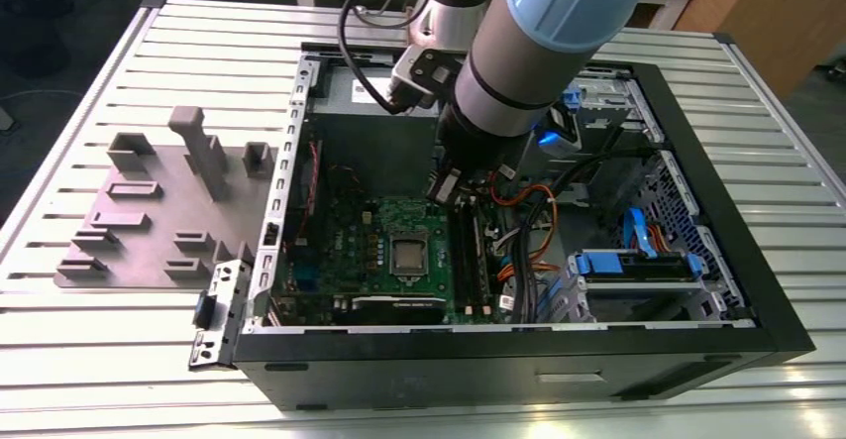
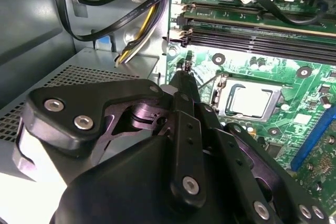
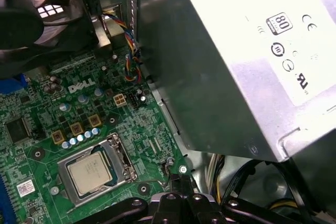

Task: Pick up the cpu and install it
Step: 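Install the first cpu locking lever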

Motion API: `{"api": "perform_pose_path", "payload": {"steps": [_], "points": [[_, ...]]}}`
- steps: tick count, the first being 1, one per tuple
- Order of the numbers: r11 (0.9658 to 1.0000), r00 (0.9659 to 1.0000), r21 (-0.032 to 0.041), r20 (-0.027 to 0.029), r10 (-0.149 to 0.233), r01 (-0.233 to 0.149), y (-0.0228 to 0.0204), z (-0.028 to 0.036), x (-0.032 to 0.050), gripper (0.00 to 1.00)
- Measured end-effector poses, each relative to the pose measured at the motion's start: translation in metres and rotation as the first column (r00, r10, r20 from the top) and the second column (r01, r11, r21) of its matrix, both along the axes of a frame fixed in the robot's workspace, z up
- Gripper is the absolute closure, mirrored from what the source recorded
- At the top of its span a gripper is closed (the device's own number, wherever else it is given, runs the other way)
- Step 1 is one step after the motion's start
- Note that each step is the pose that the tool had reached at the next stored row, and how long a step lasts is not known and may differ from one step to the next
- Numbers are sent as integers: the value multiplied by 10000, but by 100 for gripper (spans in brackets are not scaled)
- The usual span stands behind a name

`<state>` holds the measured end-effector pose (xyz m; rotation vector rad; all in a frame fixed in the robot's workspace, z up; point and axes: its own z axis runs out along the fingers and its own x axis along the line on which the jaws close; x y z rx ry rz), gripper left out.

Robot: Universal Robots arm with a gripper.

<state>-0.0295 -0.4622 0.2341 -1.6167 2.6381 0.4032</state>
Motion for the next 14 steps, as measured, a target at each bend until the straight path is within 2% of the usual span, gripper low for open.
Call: {"api": "perform_pose_path", "payload": {"steps": [5, 14], "points": [[10000, 10000, -37, -1, 39, -39, -34, 1, -3, 89], [9999, 9999, -46, 16, 104, -104, -143, 0, -31, 89]]}}
